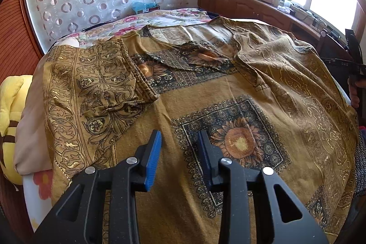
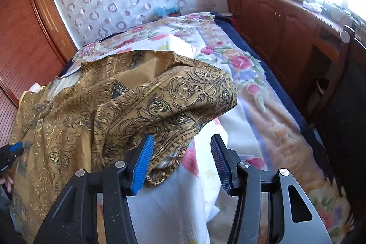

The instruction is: Fold small clothes

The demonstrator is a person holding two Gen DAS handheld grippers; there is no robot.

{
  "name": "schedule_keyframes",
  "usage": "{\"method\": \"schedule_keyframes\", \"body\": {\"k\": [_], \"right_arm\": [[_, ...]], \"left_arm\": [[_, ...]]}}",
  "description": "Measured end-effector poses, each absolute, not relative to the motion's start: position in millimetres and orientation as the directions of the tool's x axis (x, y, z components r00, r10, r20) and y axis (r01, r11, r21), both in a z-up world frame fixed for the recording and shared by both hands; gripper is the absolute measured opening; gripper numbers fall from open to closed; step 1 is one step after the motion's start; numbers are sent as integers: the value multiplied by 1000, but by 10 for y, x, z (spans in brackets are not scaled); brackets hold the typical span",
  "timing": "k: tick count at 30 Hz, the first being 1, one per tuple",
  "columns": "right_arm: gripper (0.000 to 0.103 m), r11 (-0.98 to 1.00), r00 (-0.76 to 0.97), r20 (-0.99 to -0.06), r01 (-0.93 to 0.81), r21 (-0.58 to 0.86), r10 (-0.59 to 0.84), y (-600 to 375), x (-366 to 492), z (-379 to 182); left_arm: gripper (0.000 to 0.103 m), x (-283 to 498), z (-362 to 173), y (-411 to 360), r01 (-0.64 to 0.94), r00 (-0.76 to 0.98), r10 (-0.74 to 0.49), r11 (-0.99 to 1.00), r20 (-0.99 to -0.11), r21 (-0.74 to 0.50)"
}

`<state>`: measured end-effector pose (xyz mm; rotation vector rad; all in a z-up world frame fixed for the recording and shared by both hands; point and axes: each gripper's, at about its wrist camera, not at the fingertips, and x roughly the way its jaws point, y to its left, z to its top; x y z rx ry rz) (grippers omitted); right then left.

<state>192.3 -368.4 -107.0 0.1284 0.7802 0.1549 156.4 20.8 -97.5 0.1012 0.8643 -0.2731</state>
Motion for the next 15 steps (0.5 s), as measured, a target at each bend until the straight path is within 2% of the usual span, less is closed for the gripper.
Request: {"method": "schedule_keyframes", "body": {"k": [8, 14, 15], "right_arm": [[54, 972, 646, -726, -140, 189, 235, -3698, 2069, -1019], [26, 985, 684, -709, -141, 98, 169, -3702, 2059, -985], [13, 988, 690, -708, -134, 79, 150, -3679, 2069, -991]], "left_arm": [[34, 1563, -976, 211, 278, 617, -195, 960, -762, -21], [34, 1566, -977, 222, 277, 615, -201, 960, -762, -30], [34, 1567, -976, 224, 277, 616, -200, 960, -762, -28]]}}
